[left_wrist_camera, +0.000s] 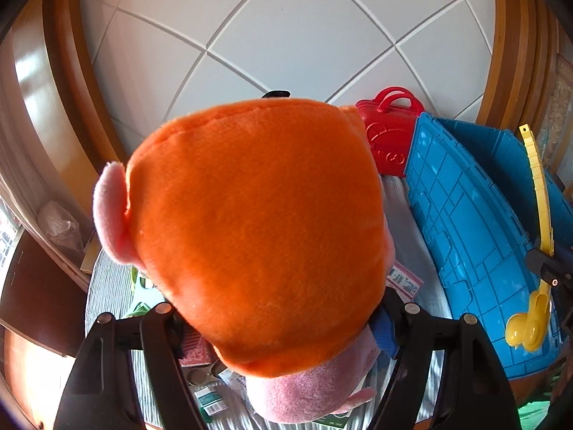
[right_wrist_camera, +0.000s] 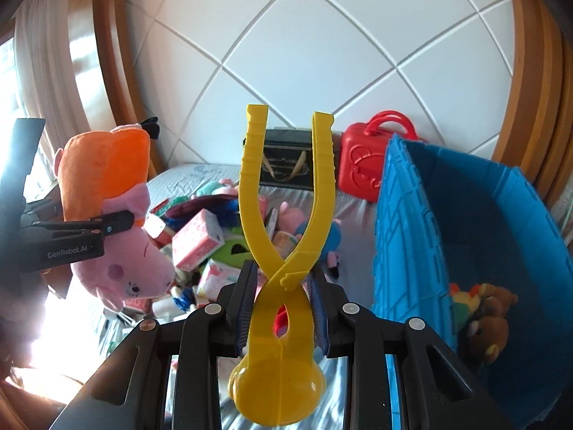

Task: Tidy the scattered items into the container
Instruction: 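Lift the pig plush and yellow clip with both tools over the blue crate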

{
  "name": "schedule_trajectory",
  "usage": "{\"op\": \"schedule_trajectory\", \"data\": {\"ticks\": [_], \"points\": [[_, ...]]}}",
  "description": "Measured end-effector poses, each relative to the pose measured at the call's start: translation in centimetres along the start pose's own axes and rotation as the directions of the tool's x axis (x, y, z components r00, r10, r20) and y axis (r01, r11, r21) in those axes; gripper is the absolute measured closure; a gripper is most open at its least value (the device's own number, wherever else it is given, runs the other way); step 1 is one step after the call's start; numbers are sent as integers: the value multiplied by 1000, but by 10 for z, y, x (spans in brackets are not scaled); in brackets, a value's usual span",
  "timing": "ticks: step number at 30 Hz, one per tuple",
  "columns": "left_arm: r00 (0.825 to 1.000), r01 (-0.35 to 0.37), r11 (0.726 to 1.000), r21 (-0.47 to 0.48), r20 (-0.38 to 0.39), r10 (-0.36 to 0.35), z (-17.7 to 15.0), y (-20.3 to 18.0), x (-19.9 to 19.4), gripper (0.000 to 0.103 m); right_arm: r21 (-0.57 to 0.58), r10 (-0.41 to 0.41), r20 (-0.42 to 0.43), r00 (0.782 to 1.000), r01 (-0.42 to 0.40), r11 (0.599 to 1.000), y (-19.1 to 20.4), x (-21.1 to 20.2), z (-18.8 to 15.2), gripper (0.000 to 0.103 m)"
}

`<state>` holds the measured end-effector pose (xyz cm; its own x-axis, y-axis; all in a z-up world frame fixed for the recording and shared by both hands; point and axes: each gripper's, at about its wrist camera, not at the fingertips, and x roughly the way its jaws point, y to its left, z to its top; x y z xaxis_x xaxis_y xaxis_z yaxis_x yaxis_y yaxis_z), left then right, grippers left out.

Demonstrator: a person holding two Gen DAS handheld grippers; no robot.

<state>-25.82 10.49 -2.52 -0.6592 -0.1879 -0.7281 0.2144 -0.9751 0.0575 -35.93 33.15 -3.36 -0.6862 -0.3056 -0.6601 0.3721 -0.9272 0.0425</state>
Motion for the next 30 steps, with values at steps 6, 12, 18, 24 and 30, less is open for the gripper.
{"op": "schedule_trajectory", "data": {"ticks": [6, 12, 18, 24, 30], "points": [[998, 50, 998, 47, 43, -52, 27, -60, -8, 29, 49, -48, 47, 998, 45, 998, -58, -34, 3, 75], [988, 129, 982, 136, 72, -140, 54, -132, -16, 29, 135, -120, 74, 990, 109, 985, -118, -62, -11, 75], [967, 208, 954, 217, 100, -234, 83, -202, -27, 29, 210, -188, 62, 980, 171, 962, -167, -82, -30, 75], [934, 336, 904, 264, 32, -356, 110, -261, -24, 29, 277, -232, 46, 972, 211, 937, -209, -88, -48, 75], [919, 377, 869, 320, -12, -395, 120, -309, -13, 29, 338, -262, 22, 965, 240, 910, -236, -92, -68, 75]]}}
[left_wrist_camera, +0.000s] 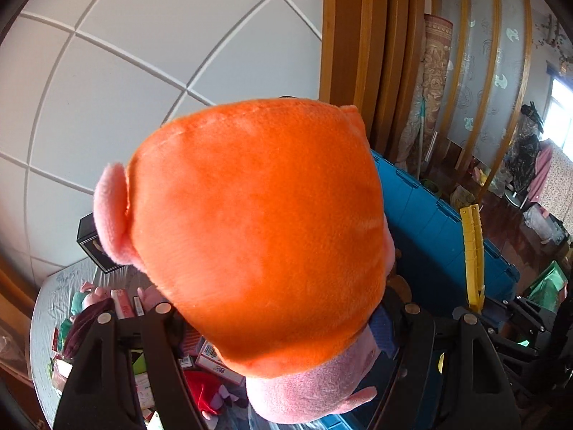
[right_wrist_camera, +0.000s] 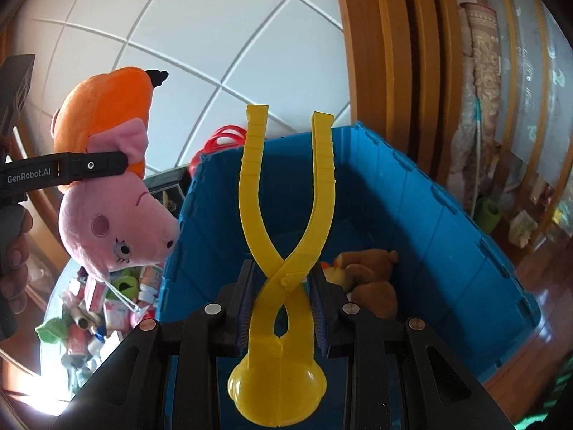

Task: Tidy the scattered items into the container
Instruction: 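Lift the pig plush and yellow clip with both tools over the blue crate, then open both tools to drop the pig plush and yellow clip into the crate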

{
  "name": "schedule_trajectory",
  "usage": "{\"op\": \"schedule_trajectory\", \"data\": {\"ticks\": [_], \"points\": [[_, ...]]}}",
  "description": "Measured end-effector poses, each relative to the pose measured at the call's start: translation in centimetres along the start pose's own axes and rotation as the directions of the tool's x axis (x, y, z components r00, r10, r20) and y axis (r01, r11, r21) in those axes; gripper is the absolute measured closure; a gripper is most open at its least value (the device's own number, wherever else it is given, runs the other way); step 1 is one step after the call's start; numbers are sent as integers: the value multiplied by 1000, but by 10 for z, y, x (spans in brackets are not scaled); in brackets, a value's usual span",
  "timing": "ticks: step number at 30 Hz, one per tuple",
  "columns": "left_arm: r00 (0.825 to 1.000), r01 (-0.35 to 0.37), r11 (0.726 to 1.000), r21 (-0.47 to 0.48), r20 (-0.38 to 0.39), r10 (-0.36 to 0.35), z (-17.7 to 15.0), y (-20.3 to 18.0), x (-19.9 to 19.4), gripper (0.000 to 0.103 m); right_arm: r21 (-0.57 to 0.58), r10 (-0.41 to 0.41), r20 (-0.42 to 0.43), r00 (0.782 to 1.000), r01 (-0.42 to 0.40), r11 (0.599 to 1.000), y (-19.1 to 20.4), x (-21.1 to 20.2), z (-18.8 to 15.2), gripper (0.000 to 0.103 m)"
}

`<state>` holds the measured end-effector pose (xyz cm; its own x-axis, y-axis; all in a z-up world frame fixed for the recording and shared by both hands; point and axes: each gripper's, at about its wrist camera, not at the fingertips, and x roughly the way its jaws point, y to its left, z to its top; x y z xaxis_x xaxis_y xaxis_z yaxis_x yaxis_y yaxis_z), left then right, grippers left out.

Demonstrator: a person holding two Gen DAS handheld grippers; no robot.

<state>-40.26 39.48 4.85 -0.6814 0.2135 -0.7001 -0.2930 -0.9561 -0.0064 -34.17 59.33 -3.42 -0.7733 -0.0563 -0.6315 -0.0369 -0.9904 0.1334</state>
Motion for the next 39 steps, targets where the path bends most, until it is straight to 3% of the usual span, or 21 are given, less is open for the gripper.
{"op": "schedule_trajectory", "data": {"ticks": [5, 14, 39], "points": [[999, 34, 999, 33, -30, -33, 5, -20, 17, 29, 35, -19, -17, 1000, 19, 999, -20, 3, -5, 75], [999, 33, 993, 110, -32, -30, 6, -46, 31, 29, 84, -51, -35, 998, 53, 995, -44, 4, -8, 75], [998, 55, 989, 135, -25, -52, 3, -67, 34, 28, 80, -111, -51, 993, 115, 990, -59, -5, -14, 75]]}}
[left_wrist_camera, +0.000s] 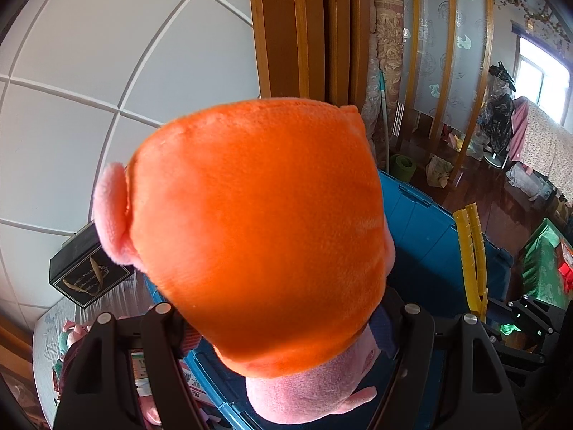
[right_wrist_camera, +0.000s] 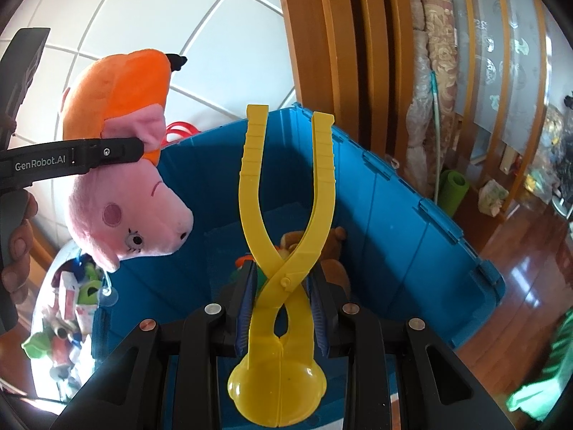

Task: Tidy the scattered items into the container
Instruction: 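Open both tools to drop the pig plush and yellow clip into the crate, then withdraw both tools from the crate toward the heap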

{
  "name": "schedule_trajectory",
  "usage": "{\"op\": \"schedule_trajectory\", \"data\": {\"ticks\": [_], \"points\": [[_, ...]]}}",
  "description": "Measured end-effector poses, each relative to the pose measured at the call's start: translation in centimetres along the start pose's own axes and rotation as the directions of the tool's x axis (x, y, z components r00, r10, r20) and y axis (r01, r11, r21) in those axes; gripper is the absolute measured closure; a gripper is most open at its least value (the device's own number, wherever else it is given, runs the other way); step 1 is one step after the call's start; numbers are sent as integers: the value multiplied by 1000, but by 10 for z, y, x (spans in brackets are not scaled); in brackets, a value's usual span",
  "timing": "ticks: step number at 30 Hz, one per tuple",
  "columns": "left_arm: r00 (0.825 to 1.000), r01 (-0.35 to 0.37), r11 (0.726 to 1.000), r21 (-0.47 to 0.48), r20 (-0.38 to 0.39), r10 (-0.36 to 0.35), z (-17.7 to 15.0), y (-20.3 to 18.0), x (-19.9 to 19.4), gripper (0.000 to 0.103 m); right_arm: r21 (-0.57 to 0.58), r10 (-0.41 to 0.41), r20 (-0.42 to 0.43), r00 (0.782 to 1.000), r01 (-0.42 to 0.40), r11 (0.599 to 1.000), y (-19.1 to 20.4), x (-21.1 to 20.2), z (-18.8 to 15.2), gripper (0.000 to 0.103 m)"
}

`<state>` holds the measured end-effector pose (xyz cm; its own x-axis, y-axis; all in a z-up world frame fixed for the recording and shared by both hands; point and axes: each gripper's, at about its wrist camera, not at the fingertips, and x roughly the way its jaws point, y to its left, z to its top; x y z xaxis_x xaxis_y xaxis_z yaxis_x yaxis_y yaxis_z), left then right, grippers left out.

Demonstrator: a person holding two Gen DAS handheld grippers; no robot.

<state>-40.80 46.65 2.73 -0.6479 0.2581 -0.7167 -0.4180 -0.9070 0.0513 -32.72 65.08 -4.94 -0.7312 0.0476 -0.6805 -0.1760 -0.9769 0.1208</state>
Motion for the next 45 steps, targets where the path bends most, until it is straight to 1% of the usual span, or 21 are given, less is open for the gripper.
{"op": "schedule_trajectory", "data": {"ticks": [2, 4, 5, 6, 7, 8, 9, 10, 13, 18, 27, 37, 45], "points": [[1000, -1, 1000, -6, 0, 1, 1, -1, 1, 27, -4, -1, 0, 1000, 1, 1000, -1, 0, 1, 75], [1000, -8, 1000, -18, -1, 8, 1, 2, 0, 24, -8, -7, 5, 1000, 7, 1000, 0, 0, 2, 75], [1000, -21, 999, -26, -1, 21, 1, 3, 1, 16, -11, -17, 9, 1000, 17, 1000, 0, 0, 2, 74], [999, -31, 999, -24, -10, 31, 2, 3, 4, 3, -15, -40, 16, 999, 40, 999, 0, 0, 3, 71], [999, -37, 999, -15, -23, 37, 2, 2, 7, 0, -22, -69, 21, 997, 70, 997, 1, 1, 5, 41], [998, -41, 999, -3, -41, 41, 2, 1, 10, 0, -27, -88, 29, 996, 89, 996, 2, 1, 6, 0], [998, -39, 999, 6, -56, 39, 1, 0, 12, 0, -27, -100, 46, 994, 101, 995, 2, 0, 6, 3], [997, -32, 999, 8, -64, 32, 0, 0, 14, 0, -30, -107, 50, 993, 109, 994, 2, 0, 6, 0], [997, -15, 1000, -11, -70, 15, -3, 1, 16, 0, -28, -91, 41, 995, 93, 995, -1, 4, 8, 0], [997, -7, 1000, -28, -77, 5, -8, 7, 16, 0, -18, -76, 19, 997, 77, 997, -7, 12, 9, 0], [997, -2, 999, -47, -75, -1, -13, 13, 9, 0, -32, -65, 23, 998, 65, 997, 5, 9, 12, 0], [998, -29, 996, -82, -51, 24, -27, 33, -14, 0, -66, -38, 36, 999, 41, 997, 25, 0, 9, 0], [996, -78, 985, -152, -50, 71, -60, 70, -38, 0, -126, 12, 37, 999, -7, 992, 61, -1, 9, 0]]}}
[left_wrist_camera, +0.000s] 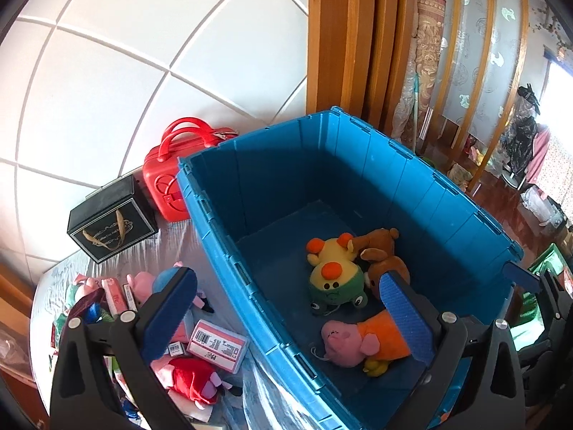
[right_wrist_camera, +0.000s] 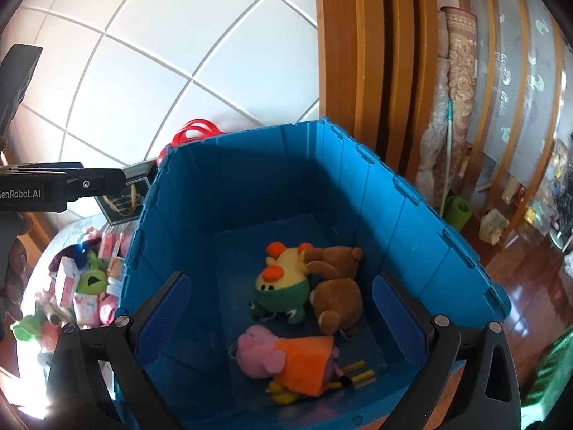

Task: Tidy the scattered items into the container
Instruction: 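Withdraw both tools from the crate toward the heap, then reach both tools down into the heap on the bed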

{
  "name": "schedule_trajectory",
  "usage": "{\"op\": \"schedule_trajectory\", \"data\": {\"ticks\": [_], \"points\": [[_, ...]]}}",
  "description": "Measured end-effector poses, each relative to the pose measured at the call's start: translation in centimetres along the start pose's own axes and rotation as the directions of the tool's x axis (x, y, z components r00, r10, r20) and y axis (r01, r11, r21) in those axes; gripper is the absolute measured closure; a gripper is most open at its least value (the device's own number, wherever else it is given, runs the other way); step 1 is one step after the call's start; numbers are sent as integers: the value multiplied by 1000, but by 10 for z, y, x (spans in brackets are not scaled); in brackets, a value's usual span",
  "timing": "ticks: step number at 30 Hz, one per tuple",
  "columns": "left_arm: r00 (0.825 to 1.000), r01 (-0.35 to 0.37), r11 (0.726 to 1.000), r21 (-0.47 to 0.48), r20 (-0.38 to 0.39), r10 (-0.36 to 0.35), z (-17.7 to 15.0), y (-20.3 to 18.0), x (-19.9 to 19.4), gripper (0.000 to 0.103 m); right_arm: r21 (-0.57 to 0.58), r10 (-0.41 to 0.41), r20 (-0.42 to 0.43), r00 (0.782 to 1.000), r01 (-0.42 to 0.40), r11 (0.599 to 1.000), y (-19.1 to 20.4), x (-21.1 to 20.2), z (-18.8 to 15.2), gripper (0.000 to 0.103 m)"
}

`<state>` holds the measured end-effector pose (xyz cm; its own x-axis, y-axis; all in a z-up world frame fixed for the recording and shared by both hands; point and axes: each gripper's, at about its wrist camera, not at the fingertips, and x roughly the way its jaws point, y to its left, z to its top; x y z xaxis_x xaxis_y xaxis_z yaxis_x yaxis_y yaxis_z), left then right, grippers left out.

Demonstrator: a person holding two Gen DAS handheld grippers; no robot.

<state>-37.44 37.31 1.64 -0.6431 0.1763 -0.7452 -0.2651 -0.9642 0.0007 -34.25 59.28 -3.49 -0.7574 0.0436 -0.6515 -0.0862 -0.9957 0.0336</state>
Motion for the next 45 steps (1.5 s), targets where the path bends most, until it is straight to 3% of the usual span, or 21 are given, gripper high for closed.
{"op": "schedule_trajectory", "data": {"ticks": [13, 24, 35, 45], "points": [[997, -81, 981, -177, -13, 80, -67, 111, -29, 0, -151, 115, -11, 993, -115, 982, 106, 6, 10, 0], [989, -147, 952, -268, -30, 145, -136, 224, -59, 0, -239, 184, -55, 981, -191, 952, 228, 10, 3, 0], [967, -250, 885, -393, -139, 212, -237, 349, -76, 0, -307, 232, -138, 963, -264, 914, 352, 16, -33, 0], [930, -359, 824, -438, -246, 274, -324, 443, -75, 0, -350, 241, -197, 950, -298, 888, 434, 20, -63, 0]]}}
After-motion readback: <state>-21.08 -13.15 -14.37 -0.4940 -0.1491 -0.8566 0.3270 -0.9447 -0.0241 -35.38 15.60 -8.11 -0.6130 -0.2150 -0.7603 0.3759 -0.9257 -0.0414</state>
